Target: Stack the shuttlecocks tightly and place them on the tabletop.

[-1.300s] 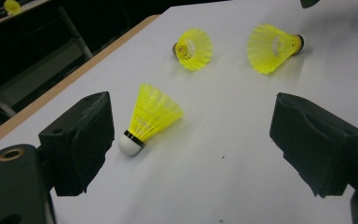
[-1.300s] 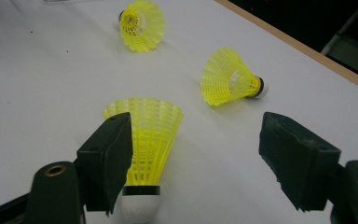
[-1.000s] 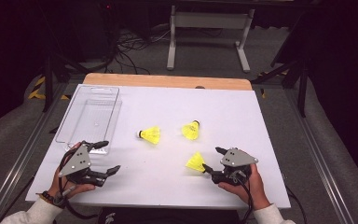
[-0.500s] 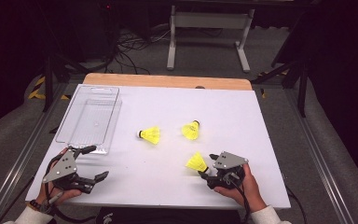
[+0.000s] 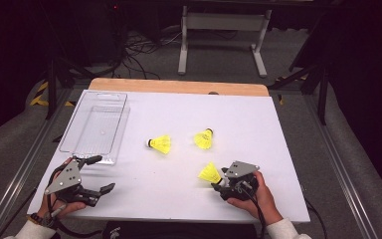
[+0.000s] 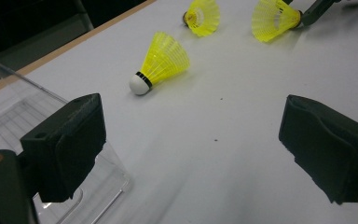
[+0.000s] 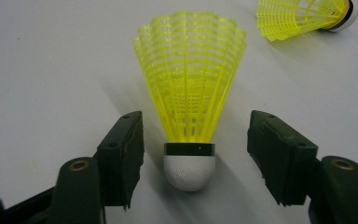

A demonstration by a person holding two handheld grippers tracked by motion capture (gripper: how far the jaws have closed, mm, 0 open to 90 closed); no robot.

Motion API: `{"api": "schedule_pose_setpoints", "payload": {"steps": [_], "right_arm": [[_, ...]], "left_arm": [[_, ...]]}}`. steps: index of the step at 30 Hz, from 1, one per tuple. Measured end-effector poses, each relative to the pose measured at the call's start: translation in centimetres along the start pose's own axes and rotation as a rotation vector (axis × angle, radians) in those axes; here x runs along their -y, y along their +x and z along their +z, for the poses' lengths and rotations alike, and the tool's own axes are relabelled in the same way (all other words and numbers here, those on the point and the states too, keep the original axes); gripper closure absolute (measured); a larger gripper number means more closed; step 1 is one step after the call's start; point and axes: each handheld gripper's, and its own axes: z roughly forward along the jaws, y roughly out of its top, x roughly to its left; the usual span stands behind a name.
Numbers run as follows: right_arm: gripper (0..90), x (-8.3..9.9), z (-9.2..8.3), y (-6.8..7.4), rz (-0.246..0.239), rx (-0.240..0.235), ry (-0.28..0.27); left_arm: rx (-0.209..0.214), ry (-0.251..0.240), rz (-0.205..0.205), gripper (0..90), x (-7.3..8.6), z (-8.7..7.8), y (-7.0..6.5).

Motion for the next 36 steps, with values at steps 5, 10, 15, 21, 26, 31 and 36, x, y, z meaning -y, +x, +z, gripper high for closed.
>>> {"api": "schedule_pose_setpoints", "payload": {"steps": [5,10,15,21,26,31,36], "right_arm": [[44.0,0.0,0.4,-0.1,0.009,-0.004,0.017],[48.4,-0.2,0.8,-0.1,0.014,-0.006,0.028],[56.0,-0.4,1.1,0.0,0.009,-0.004,0.036],[61.2,-0.4,1.0,0.1,-0.001,0.003,0.03],[64.2,-0.5,0.9,0.0,0.002,0.019,0.016],[64.4,-0.7,0.9,0.0,0.017,0.024,0.008],[64.3,-1.5,1.2,0.6,0.053,0.028,0.006]], "left_arm": [[-0.005,0.005,0.007,8.0,0.0,0.0,0.0],[-0.004,0.001,-0.002,8.0,0.0,0.0,0.0],[-0.001,0.008,0.0,8.0,0.0,0.1,0.1],[0.0,0.007,-0.001,8.0,0.0,0.1,0.1],[0.002,0.006,-0.005,8.0,0.0,0.2,0.2],[0.003,0.009,-0.008,8.0,0.0,0.2,0.1],[0.003,0.009,-0.011,8.0,0.0,0.2,0.2]]}}
